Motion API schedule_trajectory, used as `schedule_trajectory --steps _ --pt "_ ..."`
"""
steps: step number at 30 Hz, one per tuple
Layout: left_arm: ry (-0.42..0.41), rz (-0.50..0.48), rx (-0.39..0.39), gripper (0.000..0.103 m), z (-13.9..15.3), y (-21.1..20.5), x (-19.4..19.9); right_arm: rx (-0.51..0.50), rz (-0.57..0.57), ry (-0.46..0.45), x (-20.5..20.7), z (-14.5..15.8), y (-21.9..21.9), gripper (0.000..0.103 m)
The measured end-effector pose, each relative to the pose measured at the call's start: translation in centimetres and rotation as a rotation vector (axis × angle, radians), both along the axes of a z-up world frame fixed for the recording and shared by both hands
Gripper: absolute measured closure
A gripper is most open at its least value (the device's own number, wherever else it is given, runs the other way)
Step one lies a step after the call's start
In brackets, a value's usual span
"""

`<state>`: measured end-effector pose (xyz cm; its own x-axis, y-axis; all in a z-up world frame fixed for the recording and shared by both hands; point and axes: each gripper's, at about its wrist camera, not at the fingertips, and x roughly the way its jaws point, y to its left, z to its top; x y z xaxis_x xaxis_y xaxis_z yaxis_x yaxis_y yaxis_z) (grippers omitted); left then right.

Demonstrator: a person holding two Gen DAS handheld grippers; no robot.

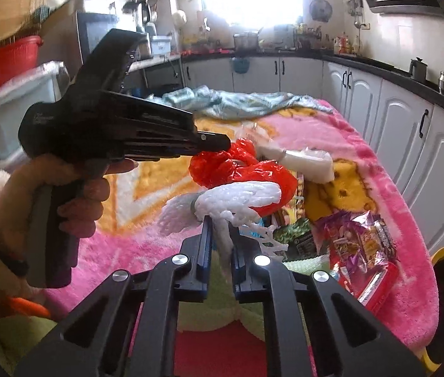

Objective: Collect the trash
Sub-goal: 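Carry both items to the yellow bin and open both tools to drop them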

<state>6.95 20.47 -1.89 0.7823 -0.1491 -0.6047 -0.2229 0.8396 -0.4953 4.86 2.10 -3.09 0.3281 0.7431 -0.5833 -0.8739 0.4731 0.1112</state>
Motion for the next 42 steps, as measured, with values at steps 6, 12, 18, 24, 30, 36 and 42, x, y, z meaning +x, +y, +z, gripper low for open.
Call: schedule_trajectory --steps 6,12,18,24,30,36,42 --pt "-0.104 -0.057 0.064 0.097 4.8 -3.3 0.9 0.067 -0.065 -0.068 0.0 3.5 -3.2 0.093" --pt "-0.165 -0.126 0.102 0.097 7.6 -7.9 3.8 0.101 -0.183 -0.097 1.9 5.8 -7.8 0.093" --pt "-0.209 -0.199 0.131 0.098 9.4 -13.1 7.0 0.115 -0.310 -0.141 3.8 7.2 -12.8 0.093" --pt "-0.235 -0.257 0.134 0.098 10.4 -17.5 10.0 0.123 -0.445 -0.148 6.3 7.8 -18.0 0.093" --pt "-0.236 -0.284 0.130 0.098 10.8 -21.0 12.9 0.118 -0.571 -0.153 8.6 7.6 -23.1 0.093" --pt "-0.237 -0.310 0.132 0.098 10.6 -24.2 15.3 0.121 -0.685 -0.156 10.0 7.2 -28.1 0.093" --pt "-0.210 -0.347 0.146 0.098 8.8 -28.0 17.4 0.085 -0.801 -0.152 10.4 6.2 -31.4 0.093"
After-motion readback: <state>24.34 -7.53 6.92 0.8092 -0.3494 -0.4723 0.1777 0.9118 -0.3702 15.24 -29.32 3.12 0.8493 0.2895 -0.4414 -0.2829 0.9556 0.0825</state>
